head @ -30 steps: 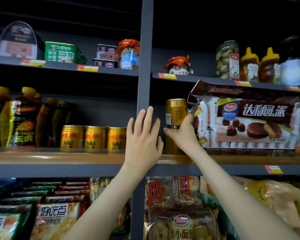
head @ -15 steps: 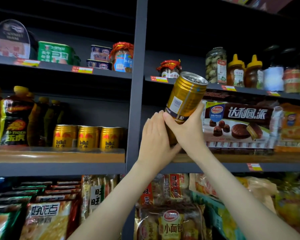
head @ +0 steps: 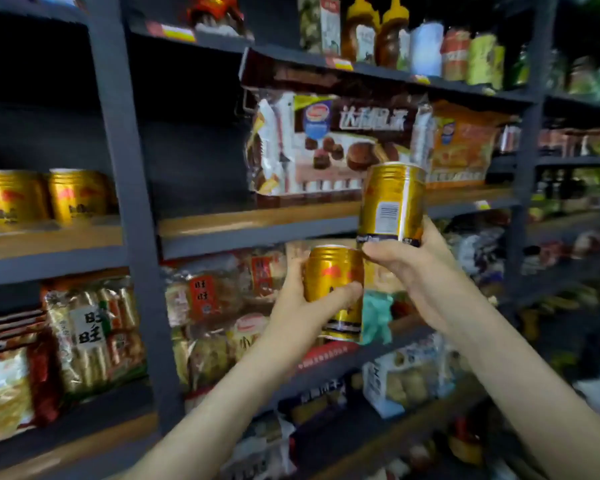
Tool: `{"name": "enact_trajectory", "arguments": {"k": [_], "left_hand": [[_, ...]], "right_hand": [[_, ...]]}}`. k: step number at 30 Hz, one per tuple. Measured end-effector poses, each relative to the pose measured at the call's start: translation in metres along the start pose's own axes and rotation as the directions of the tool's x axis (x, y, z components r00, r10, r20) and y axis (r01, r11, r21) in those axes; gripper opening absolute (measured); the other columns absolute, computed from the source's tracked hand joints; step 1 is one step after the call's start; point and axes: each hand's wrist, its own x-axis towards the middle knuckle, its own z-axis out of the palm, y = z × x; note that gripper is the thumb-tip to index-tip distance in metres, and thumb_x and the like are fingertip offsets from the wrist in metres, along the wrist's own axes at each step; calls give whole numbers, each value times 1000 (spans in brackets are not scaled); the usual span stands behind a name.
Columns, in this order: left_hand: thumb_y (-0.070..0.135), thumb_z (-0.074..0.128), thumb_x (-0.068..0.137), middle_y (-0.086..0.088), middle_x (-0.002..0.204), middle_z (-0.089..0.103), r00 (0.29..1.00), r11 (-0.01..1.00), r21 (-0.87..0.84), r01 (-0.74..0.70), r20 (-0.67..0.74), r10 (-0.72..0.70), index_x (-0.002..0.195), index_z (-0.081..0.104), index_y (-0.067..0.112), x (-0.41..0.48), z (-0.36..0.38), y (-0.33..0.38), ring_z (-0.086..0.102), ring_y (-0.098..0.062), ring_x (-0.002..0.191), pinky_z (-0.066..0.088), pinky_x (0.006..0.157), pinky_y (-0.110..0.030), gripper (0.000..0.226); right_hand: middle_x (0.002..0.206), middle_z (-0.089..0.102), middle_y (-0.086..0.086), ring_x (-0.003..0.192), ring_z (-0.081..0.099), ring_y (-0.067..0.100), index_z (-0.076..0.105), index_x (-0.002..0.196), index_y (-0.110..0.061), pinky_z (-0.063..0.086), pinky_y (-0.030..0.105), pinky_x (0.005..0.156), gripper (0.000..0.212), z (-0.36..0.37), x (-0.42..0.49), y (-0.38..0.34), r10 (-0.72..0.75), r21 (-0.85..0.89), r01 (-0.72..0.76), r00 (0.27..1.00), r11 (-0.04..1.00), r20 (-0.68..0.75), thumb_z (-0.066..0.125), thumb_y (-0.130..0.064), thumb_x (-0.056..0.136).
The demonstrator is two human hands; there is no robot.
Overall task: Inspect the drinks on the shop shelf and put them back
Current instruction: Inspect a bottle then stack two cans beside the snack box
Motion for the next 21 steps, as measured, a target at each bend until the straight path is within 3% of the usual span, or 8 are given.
{"name": "enact_trajectory", "arguments": {"k": [3,5,8,10,13,15,17,21], "left_hand": [[30,79,66,-4,102,73,954,930,-229,288,149,-259,117,55,31,-21,28,-31,71,-22,88,58,73,-40,56],[33,82,69,-8,97,74,874,807,-342,483,242,-421,120,61,24,-37,52,-53,72,-23,80,57,68,-37,55],[54,66,73,-16,98,72,720,582,-426,693,378,-581,93,79,9,-59,93,-85,69,-28,76,55,73,-39,50],[58,62,74,-21,99,69,617,454,-427,782,431,-658,98,76,3,-75,122,-105,67,-32,76,55,73,-41,62],[54,71,65,-22,102,70,446,306,-339,890,500,-743,117,64,5,-96,163,-126,67,-34,82,54,74,-43,72],[51,72,64,-23,108,69,388,276,-281,919,526,-756,121,61,9,-108,189,-138,68,-34,85,55,75,-43,72],[47,71,65,-20,97,71,351,256,-243,936,558,-752,115,62,9,-118,212,-149,69,-32,76,56,69,-39,63],[40,72,69,-18,88,70,204,155,-133,979,588,-783,114,62,7,-136,251,-182,68,-30,69,56,66,-37,56]], "right_hand": [[109,70,10,95,69,23,49,132,-10,53,36,77,73,-48,-37,27,142,29,-142,990,990,-1,75,-14,65],[104,71,8,92,69,23,50,132,-8,54,34,71,70,-78,-69,43,246,95,-240,967,966,-64,72,-17,67],[108,68,13,92,68,27,55,126,-8,55,34,66,61,-122,-123,62,384,199,-354,913,914,-136,72,-27,70],[111,67,16,88,68,26,57,124,-6,54,35,65,72,-147,-155,72,453,245,-408,875,879,-168,81,-39,64],[94,70,15,73,67,24,62,115,-5,53,32,58,88,-181,-197,81,503,283,-442,842,851,-196,91,-50,45],[98,67,16,80,66,26,68,109,-10,53,33,64,75,-205,-225,86,513,297,-444,829,845,-222,90,-49,49],[105,64,16,87,64,27,71,107,-17,52,35,72,63,-226,-252,92,546,311,-467,799,828,-253,88,-48,54],[104,68,13,89,68,24,61,118,-10,57,34,72,77,-256,-296,115,614,364,-499,697,786,-370,87,-44,55]]}}
